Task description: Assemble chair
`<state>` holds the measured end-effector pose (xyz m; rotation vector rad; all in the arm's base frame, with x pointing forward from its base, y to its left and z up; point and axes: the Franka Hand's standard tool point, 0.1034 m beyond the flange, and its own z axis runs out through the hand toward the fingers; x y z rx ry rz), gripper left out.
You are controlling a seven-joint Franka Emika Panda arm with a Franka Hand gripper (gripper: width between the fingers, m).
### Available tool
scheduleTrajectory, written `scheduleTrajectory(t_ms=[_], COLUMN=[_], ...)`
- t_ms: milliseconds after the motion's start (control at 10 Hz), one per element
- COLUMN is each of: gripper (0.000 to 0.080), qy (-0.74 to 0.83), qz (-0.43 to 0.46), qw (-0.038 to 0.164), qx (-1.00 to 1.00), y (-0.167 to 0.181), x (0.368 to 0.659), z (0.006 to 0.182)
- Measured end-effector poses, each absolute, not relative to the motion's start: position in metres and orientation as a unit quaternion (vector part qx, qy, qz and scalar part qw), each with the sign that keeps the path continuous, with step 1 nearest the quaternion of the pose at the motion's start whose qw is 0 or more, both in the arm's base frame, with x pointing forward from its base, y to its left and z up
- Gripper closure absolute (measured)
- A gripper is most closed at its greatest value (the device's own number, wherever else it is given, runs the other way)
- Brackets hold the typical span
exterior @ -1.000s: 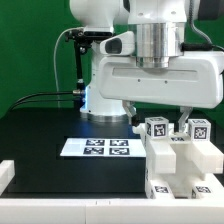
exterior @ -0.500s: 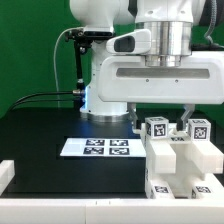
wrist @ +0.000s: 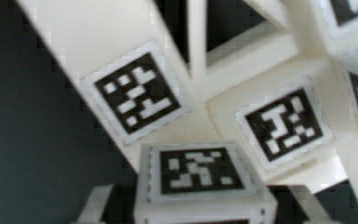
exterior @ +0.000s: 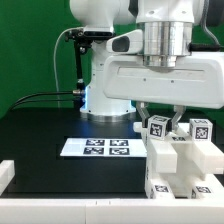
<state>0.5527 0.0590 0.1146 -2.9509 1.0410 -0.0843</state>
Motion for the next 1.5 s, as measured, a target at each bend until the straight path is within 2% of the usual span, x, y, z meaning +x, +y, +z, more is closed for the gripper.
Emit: scheduleTrajectory(t_ms=[300, 400, 600, 700, 900, 1200, 1400, 1500], gripper=[0.052, 0.052, 0.052, 0.0449, 0.0185, 0.0152, 0.0151, 0.0151], qy=[0.588, 0.642, 0.661, 0.651, 0.565, 0.322, 0.256, 0.166], qz=[-0.014, -0.014, -0.015, -0.016, -0.011, -0.012, -0.015, -0.025], qw=[0.034, 0.036, 0.038, 0.037, 0.029, 0.027, 0.025, 0.019], qx=[-0.808, -0.766, -0.749, -0.758, -0.825, -0.946, -0.966, -0.986], y=[0.0575, 0.0572, 0.0556, 0.0556, 0.0557, 0.0536, 0.0523, 0.0522], x=[0.5535, 0.5538, 0.5528, 0.5528, 0.5499, 0.5486, 0.5489, 0.5518], z=[0.1136, 0.1133, 0.1119, 0.1118, 0.111, 0.1122, 0.1122, 0.1134])
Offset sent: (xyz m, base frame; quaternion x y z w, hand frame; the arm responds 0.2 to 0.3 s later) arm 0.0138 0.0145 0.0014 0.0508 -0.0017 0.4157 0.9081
